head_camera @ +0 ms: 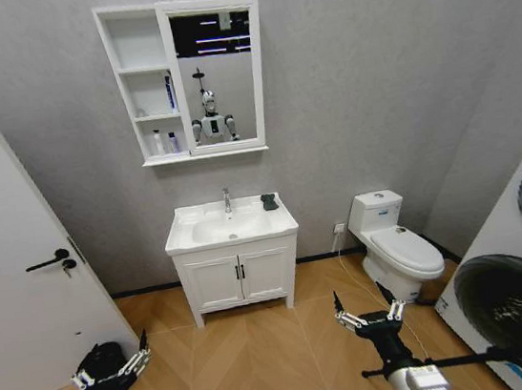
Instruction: Move facial cleanser and shampoo from washbasin to cabinet, then wipe washbasin with towel.
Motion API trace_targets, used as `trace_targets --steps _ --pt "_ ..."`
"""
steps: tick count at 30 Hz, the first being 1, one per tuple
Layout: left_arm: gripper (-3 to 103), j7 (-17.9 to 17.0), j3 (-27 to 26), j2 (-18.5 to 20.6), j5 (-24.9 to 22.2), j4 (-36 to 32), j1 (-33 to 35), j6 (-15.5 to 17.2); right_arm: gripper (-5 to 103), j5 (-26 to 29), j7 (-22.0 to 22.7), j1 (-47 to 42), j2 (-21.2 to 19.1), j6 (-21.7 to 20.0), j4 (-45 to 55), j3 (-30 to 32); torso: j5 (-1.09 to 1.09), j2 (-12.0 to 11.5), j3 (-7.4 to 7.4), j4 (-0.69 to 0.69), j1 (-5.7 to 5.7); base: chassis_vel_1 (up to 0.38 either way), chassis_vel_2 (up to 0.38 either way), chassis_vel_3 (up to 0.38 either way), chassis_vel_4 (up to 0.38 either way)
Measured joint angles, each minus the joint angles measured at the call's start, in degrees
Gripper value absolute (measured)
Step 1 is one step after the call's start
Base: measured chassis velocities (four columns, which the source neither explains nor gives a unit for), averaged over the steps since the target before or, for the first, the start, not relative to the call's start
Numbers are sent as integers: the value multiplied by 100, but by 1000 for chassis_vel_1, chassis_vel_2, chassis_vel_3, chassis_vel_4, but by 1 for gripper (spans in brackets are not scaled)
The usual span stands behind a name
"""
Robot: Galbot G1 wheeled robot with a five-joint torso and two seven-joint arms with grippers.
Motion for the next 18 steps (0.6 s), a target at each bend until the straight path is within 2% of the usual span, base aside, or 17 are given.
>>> trace_targets --steps 2,18 --pt "100 0 0 0 0 0 0 0 100 0 0 1 0 -3 1 0 5 -1 1 2 2 -77 71 76 -46" --pt "100 0 0 0 0 0 1 0 100 3 4 -2 1 -9 8 -2 2 2 -2 1 -7 -1 3 3 -3"
